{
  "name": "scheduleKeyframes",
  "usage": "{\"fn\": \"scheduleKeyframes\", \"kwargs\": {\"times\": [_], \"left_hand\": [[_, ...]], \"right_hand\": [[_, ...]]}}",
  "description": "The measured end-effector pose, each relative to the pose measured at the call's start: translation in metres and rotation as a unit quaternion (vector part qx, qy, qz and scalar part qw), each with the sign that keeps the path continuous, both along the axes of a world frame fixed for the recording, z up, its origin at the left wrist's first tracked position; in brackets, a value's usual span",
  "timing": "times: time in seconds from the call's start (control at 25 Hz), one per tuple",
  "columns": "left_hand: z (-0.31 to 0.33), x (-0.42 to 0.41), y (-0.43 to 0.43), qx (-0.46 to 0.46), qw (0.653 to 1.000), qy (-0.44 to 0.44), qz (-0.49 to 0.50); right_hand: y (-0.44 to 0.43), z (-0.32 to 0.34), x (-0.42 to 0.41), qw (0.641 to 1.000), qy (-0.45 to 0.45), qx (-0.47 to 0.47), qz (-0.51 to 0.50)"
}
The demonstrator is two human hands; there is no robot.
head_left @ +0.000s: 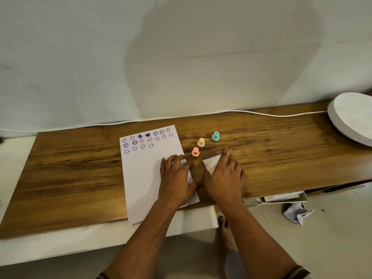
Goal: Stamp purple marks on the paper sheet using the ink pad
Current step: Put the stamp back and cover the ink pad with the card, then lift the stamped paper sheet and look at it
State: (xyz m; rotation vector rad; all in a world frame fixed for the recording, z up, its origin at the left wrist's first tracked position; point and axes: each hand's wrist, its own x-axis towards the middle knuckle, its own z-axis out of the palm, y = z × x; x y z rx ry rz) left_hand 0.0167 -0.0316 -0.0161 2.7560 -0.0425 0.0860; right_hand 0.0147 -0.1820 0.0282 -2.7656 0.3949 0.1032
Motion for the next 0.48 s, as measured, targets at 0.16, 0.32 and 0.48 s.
{"fn": "scheduleKeyframes", "kwargs": {"times": [0.16, 0.32, 0.48], "left_hand": [[0.011, -0.005, 0.004, -0.005, 0.998, 0.059, 0.001], [0.029, -0.006, 0.034, -0.055, 0.993, 0.077, 0.066], [0.043, -0.011, 0.081, -0.038, 0.973, 0.091, 0.21]], "right_hand": [[0.019, 0.008, -0.01, 0.99, -0.123, 0.029, 0.06], [0.052, 0.002, -0.024, 0.971, -0.128, 0.112, 0.171], [0.072, -0.013, -0.032, 0.972, -0.048, 0.037, 0.227]]}}
